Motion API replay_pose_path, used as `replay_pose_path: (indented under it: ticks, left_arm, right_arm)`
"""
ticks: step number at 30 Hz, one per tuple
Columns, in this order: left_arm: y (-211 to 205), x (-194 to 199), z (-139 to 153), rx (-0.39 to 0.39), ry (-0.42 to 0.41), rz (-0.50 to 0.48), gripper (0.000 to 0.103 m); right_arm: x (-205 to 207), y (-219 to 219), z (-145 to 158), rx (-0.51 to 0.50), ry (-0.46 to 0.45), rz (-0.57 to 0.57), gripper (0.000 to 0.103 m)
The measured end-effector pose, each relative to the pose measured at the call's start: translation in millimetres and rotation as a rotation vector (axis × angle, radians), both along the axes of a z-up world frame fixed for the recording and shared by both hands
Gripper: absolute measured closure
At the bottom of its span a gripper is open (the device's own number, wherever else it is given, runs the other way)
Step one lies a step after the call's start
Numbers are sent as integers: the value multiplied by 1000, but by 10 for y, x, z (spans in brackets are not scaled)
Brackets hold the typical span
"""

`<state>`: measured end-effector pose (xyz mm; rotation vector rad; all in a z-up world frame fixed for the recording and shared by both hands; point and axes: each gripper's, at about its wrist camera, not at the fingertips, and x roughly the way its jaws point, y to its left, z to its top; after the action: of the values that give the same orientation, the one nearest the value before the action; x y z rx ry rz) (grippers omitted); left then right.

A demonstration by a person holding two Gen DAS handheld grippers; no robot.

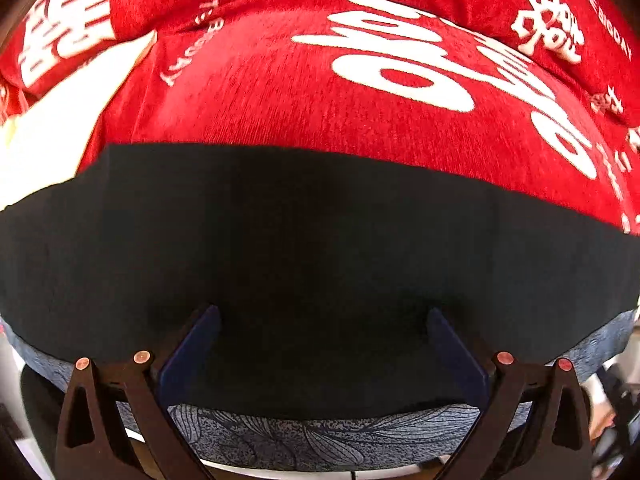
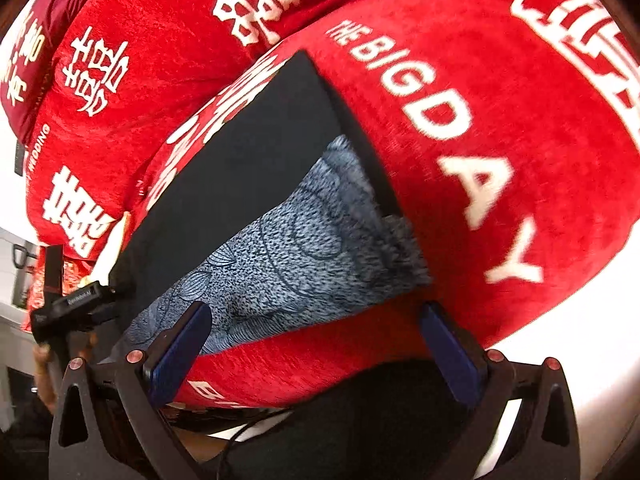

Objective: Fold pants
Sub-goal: 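Grasp the trouser end with the right gripper and lift it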

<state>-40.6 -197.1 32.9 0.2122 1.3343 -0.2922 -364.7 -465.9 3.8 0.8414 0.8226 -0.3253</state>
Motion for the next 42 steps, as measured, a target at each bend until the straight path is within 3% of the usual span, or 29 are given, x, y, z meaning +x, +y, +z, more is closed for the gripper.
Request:
replay_pose_path:
  ticks: [2,4,7,11,15,18,20,24,25,28,33,37,38,42]
  left_arm:
    - [12,-7,-10,-6,-1,9,0]
    - [16,-27,-2,-11,-3,6,0]
    - [17,-66,-10,-17,-11,4,0]
    - [15,-30,6,-23,-10,-3,0]
    - [7,-43,6,-22,-17,-2,0]
    - [5,-32,4,-24,-17,-4,0]
    - [3,-36,4,-25,-21,-6,0]
    - [23,-29,26,-29,-6,-1,0]
    - [58,-37,50,-33,3,12,0]
    - [161,-68,74,-8,-20,25,0]
    - [314,-37,8,-46,10,49,0]
    - [320,-56,40,-49,9,54,0]
    - [351,-60,63,-66,14,59,0]
    - [431,-84,141,-129,4,60,0]
  right_arm:
    - [28,6,5,-18,-12,-6,0]
    - [0,39,120,-47,-104,11,5]
    - [50,30,151,-37,-157,20,8]
    - [78,-97,65,56,-175,-16,7]
    - [-35,-141,-2,193,-291,-72,7]
    - [-140,-215,-182,329,-374,-189,6]
    - [-184,-230,-253,382,-445,-242,0]
    - [-17,-128,-110,259,-340,-168,0]
    - [44,-70,-28,205,-289,-145,3]
    - [162,113,209,31,-220,-99,88]
    - [270,7,10,112,-225,-106,80]
    - [215,-150,-203,274,-301,-136,81]
    - [222,-139,-190,262,-291,-133,82]
    - [286,108,171,53,-221,-94,85]
